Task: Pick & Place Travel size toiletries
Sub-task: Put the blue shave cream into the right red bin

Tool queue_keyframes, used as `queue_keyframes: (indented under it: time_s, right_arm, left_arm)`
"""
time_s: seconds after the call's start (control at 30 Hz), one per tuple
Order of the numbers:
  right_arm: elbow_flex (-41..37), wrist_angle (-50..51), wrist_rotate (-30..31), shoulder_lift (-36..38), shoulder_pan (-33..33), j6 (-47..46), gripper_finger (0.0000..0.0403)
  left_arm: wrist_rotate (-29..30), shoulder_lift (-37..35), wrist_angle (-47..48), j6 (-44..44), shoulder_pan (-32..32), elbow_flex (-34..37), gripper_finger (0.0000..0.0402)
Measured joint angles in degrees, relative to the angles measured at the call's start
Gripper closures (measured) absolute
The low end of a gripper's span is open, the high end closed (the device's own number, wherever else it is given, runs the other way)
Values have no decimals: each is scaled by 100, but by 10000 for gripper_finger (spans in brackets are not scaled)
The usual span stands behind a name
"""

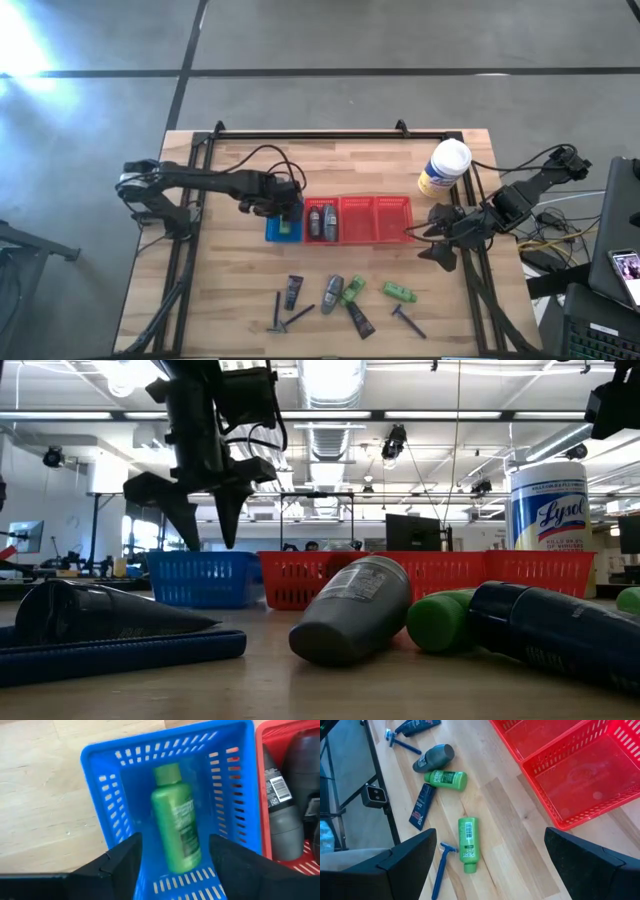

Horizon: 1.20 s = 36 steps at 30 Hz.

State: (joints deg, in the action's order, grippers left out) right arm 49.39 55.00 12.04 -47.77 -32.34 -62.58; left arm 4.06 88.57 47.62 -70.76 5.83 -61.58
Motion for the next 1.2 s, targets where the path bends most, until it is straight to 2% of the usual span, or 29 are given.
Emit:
queue_keyframes:
  time_s: [0.23,0.47,0.57,0.83,1.07,1.2]
  right_arm:
    - [0,0,-35,0,-2,2,35]
    - [0,0,-35,0,-2,19,35]
    - [0,3,-38,0,-2,19,35]
    - [0,3,-40,-2,-2,-37,35]
    - [-2,2,-40,-2,-2,-83,35]
    - [-2,2,-42,-2,-2,-90,35]
  left_arm:
    - [21,-288,-7,310,-208,-240,142]
    - [141,-305,-70,818,-824,-944,142]
    - [167,-294,-71,798,-1122,-1001,143]
    - [201,-72,119,-450,-2145,-933,142]
    - [96,646,70,-1874,-2858,-957,142]
    - [-50,1201,63,-2416,-3179,-1223,142]
